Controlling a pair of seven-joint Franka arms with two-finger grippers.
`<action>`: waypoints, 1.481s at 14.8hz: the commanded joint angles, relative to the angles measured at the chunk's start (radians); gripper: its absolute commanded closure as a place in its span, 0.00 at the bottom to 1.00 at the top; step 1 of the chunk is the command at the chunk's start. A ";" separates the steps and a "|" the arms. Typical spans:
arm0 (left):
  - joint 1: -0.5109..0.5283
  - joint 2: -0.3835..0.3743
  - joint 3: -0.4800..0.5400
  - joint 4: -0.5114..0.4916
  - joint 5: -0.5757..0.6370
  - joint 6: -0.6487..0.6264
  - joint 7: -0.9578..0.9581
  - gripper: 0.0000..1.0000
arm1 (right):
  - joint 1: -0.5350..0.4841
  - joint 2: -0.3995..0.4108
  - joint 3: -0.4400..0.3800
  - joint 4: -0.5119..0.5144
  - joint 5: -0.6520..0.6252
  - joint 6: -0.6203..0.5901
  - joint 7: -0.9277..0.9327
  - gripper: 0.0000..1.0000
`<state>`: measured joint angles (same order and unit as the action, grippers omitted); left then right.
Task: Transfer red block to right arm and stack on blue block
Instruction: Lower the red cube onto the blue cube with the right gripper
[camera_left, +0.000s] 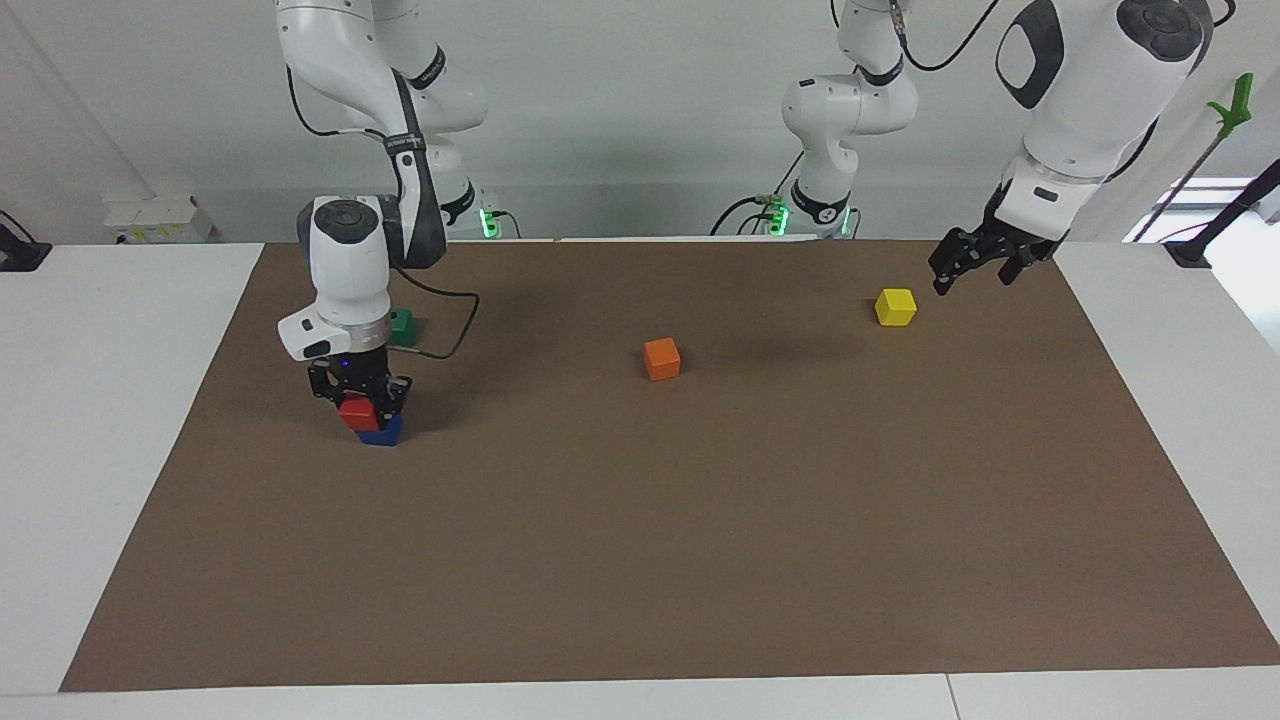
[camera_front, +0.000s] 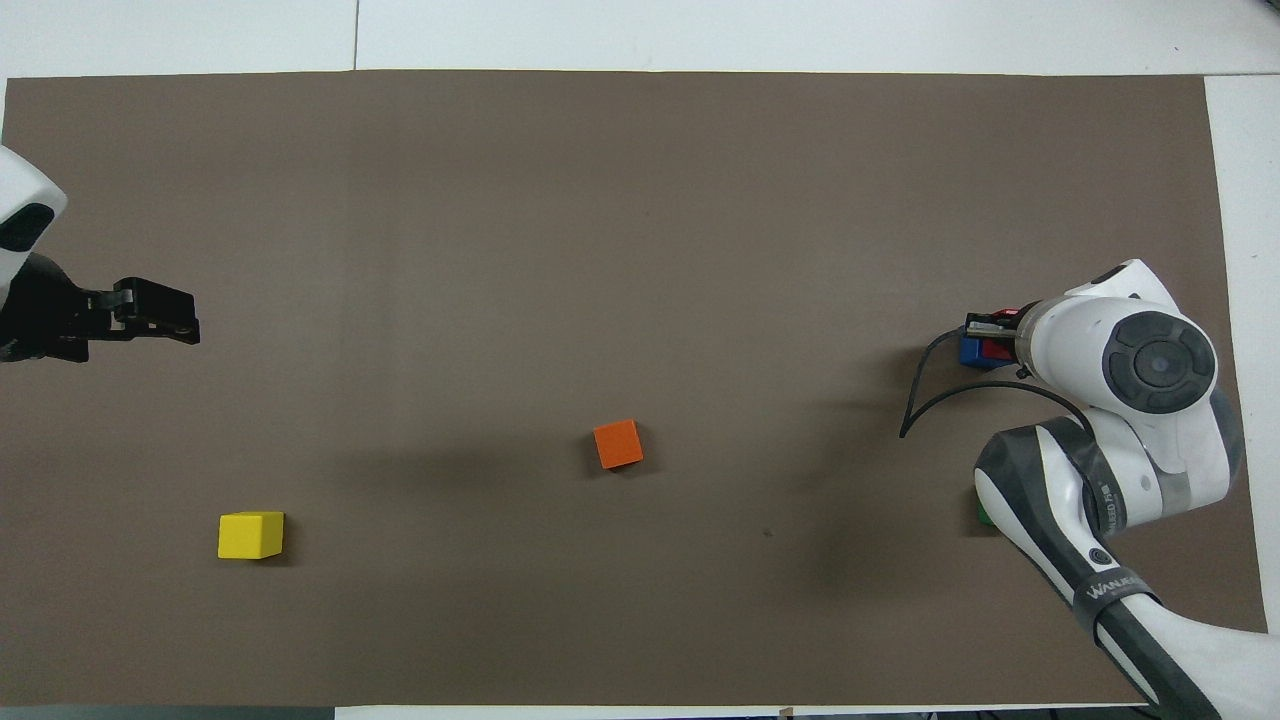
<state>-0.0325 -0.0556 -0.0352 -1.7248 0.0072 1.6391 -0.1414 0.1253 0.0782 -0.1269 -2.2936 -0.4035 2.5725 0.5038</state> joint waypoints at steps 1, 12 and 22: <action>-0.010 0.010 0.014 0.013 0.011 0.016 0.071 0.00 | -0.016 -0.011 0.010 -0.018 -0.029 0.032 0.042 1.00; -0.009 0.005 0.015 -0.009 0.011 0.070 0.100 0.00 | -0.021 -0.012 0.010 -0.024 -0.026 0.037 0.067 0.15; -0.023 0.002 0.012 -0.016 0.011 0.068 0.102 0.00 | -0.013 -0.018 0.016 0.057 -0.012 -0.101 0.019 0.00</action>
<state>-0.0361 -0.0487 -0.0337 -1.7298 0.0072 1.6957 -0.0526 0.1238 0.0755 -0.1259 -2.2765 -0.4035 2.5448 0.5397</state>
